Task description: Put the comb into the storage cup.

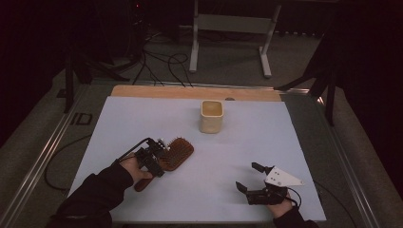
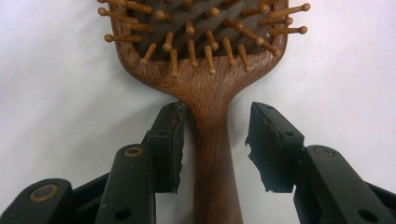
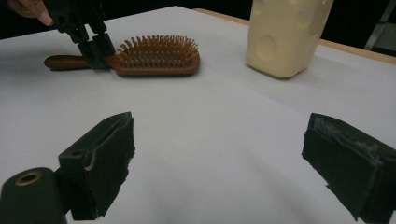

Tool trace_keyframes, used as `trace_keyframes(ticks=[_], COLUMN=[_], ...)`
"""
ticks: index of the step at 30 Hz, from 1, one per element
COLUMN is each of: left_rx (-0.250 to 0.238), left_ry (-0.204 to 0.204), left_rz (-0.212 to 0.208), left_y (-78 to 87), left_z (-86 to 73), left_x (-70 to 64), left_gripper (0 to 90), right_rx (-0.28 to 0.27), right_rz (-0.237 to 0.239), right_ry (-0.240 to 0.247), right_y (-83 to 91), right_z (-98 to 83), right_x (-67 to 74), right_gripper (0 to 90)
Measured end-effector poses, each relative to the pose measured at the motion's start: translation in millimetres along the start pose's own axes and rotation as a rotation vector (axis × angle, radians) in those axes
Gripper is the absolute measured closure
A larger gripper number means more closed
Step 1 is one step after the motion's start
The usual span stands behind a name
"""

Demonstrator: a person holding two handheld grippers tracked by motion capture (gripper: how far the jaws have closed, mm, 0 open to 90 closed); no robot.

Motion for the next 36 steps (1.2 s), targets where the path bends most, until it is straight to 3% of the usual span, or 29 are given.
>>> trace_keyframes(ticks=[5,16,24,36], left_rx=[0.014,-0.012,-0.024,-0.124], left_ry=[-0.021,0.005,0.004,-0.001], left_rz=[0.008,0.035,0.030,0.014], left_y=[-3.4,-4.3,-4.4,-2.9], left_z=[-1.6,-1.9,-2.5,-5.5], left_x=[0.3,4.1,4.2,4.2], left_gripper=[60.3,72.9,74.2,74.4], right_rx=[0.000,0.003,0.002,0.004], right_rz=[-0.002,-0.002,-0.002,-0.005], right_ry=[-0.003,0.004,0.006,0.000], right_y=[0.6,0.4,0.7,0.8], right_z=[0.0,-0.1,-0.1,-0.4], right_x=[-0.2,0.3,0.3,-0.2], right_gripper=[8.9,8.9,8.9,8.9])
Point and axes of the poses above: each handheld gripper's, and its own axes: y roughly backward along the jaws, z roughly out of its top, x roughly to its left, the point moved 9 cm from there along -y, roughly forward along the jaws, and after that the axes turned 11 degrees about y, right-handed, at the moved point
